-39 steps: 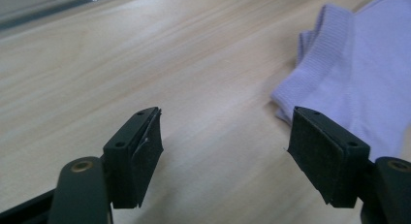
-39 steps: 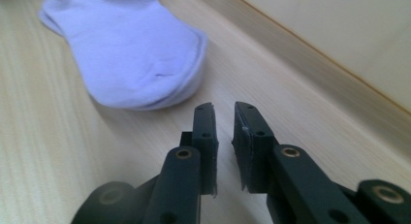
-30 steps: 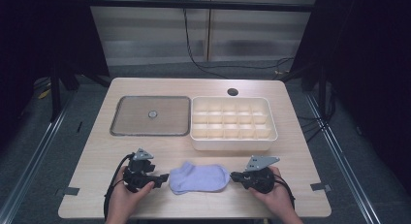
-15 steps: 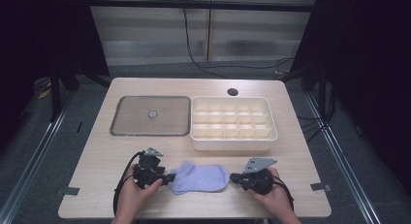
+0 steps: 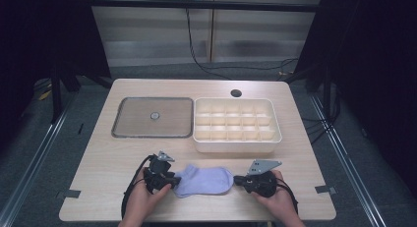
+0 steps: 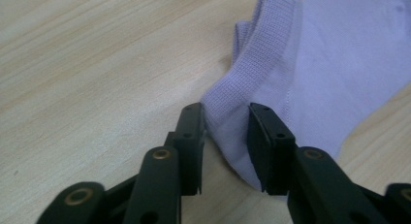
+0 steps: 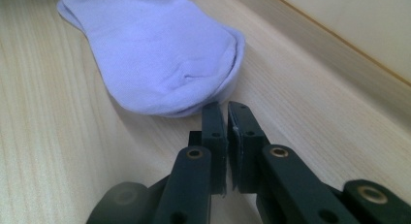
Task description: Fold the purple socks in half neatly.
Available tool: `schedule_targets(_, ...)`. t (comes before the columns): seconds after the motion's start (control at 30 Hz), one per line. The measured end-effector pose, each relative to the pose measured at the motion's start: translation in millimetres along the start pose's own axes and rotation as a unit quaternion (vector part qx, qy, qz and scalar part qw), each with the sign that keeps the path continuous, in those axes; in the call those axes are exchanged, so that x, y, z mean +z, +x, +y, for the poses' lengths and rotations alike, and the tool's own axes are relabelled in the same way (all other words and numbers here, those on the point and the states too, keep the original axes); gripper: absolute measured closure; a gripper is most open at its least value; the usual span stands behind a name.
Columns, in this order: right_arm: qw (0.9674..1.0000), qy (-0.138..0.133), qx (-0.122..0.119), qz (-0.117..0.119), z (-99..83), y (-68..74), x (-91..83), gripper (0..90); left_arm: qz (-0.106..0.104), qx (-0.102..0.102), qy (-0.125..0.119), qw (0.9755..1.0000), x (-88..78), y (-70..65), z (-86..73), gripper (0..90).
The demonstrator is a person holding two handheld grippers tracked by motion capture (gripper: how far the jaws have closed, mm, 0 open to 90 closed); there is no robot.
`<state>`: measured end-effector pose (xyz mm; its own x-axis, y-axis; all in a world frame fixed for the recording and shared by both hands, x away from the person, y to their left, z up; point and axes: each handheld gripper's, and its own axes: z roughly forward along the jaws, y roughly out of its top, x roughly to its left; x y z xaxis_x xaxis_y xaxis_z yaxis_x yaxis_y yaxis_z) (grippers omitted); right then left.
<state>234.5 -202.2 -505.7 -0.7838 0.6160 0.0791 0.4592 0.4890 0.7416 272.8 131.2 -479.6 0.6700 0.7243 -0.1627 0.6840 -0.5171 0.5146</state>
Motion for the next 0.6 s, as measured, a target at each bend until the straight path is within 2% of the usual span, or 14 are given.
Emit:
schedule_targets(0.03, 1.0000, 0.000, -0.003, -0.003, 0.2, 0.2, 0.0, 86.4, 0.001, -0.003, -0.001, 1.0000, 0.3, -0.1, -0.1, 73.7)
schedule_targets(0.07, 1.0000, 0.000, -0.003, -0.003, 0.2, 0.2, 0.0, 86.4, -0.003, -0.008, -0.001, 1.0000, 0.3, 0.5, -0.3, 73.7)
schedule_targets(0.13, 1.0000, 0.000, -0.003, -0.002, 0.0, 0.2, 0.0, 86.4, -0.013, -0.016, -0.001, 0.9998, 0.3, 1.8, -1.0, 79.6)
schedule_targets(0.4, 1.0000, -0.008, 0.002, -0.001, -1.5, 0.0, 0.5, 86.3, -0.034, -0.035, -0.004, 0.9988, -0.2, 6.6, -3.4, 82.1)
schedule_targets(0.6, 0.9999, -0.010, 0.003, -0.001, -2.0, 0.2, 0.6, 86.3, -0.068, -0.048, -0.001, 0.9966, -1.6, 14.7, -5.6, 82.1)
